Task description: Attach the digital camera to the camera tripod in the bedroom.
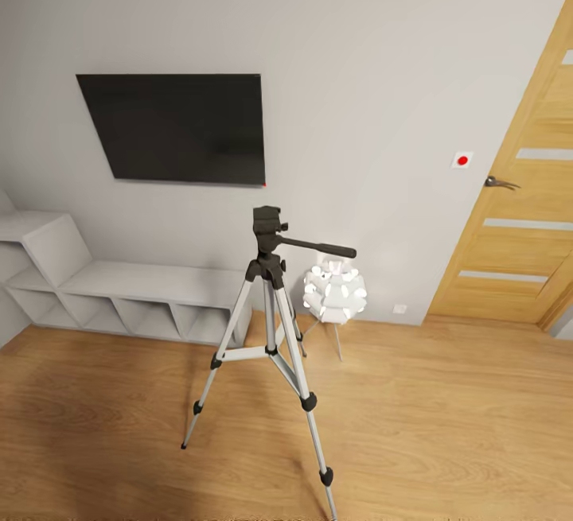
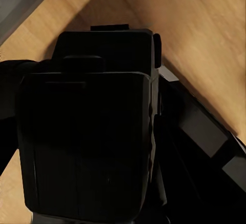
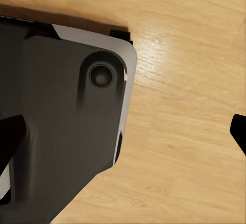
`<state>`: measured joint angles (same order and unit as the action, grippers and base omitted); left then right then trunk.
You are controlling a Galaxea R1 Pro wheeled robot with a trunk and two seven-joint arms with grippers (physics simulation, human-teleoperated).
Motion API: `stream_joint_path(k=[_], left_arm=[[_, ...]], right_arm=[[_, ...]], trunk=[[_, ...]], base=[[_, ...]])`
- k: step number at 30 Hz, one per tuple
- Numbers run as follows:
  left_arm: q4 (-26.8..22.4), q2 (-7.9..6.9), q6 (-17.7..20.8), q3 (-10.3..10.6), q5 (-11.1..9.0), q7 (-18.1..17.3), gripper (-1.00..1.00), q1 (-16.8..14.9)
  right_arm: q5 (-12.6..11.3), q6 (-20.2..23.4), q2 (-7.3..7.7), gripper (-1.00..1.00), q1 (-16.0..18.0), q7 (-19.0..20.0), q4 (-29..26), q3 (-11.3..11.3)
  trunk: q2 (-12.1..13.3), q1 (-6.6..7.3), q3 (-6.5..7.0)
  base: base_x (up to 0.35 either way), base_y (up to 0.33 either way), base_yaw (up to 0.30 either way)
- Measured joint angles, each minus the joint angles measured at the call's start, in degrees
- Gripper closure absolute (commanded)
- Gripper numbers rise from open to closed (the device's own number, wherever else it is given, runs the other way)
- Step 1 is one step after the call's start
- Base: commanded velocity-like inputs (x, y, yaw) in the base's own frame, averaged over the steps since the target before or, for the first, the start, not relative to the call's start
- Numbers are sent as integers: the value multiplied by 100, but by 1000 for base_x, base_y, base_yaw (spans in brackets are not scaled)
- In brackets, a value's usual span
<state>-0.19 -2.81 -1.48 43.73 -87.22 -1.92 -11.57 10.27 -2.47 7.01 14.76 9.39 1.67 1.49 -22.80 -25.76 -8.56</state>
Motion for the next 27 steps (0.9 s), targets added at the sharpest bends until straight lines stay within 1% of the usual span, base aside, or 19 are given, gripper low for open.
stream_joint_path(k=[27], left_arm=[[0, 9, 0, 2, 5, -9, 100, 0]], right_arm=[[0, 0, 0, -100, 0, 0, 0, 4]], trunk=[[-1, 0, -242]], base=[[0, 0, 0]])
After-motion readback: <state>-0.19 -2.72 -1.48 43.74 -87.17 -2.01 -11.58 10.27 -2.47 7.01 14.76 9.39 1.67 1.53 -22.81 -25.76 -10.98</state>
